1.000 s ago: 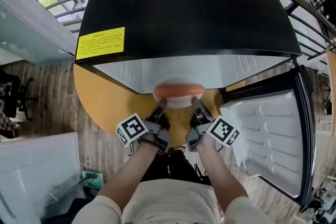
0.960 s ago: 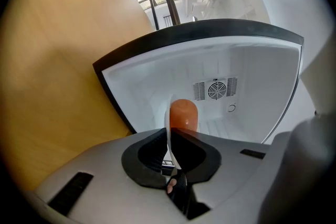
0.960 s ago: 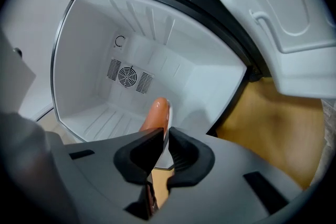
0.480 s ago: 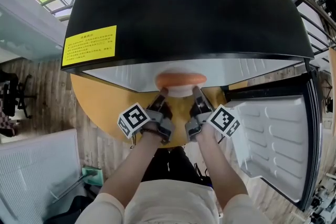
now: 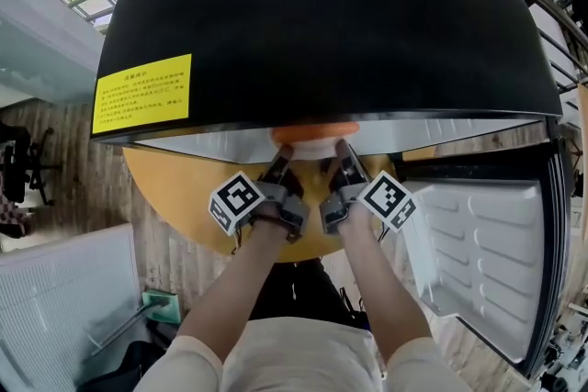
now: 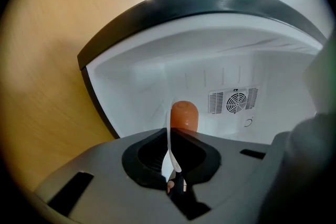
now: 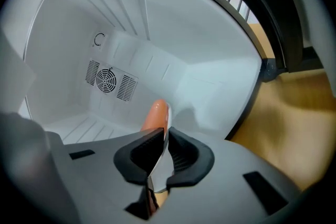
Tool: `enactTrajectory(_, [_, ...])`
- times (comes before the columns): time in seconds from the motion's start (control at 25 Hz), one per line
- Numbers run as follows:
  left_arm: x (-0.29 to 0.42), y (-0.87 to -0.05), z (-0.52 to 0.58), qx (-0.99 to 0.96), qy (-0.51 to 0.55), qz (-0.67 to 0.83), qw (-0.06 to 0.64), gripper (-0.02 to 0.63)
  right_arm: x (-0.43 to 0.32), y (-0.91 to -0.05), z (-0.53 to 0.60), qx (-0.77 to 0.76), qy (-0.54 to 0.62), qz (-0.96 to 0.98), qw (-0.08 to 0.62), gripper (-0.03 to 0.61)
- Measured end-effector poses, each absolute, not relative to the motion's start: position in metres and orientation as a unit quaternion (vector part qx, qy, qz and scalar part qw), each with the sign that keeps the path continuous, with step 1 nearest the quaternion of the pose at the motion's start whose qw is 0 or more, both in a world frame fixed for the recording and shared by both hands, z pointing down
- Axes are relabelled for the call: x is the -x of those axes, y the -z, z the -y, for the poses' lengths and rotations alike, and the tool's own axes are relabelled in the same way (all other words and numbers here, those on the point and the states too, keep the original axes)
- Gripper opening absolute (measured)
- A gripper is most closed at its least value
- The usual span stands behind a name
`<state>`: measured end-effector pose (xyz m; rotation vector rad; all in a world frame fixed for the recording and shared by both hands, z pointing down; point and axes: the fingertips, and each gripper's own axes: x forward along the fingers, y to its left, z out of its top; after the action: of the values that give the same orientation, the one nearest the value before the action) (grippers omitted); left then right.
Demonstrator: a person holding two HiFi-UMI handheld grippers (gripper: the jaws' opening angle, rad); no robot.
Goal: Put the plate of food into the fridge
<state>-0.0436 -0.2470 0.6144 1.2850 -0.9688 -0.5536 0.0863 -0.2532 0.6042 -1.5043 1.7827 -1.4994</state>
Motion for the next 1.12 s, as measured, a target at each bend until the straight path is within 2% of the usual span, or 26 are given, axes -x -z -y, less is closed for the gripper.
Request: enactTrajectory(1.12, [0.037, -0.654, 0.274, -0.546, 0.227, 0.456, 0.666, 0.038, -0.094, -0.642, 0.285, 0.555, 0.533, -0.614, 0.175, 0.046])
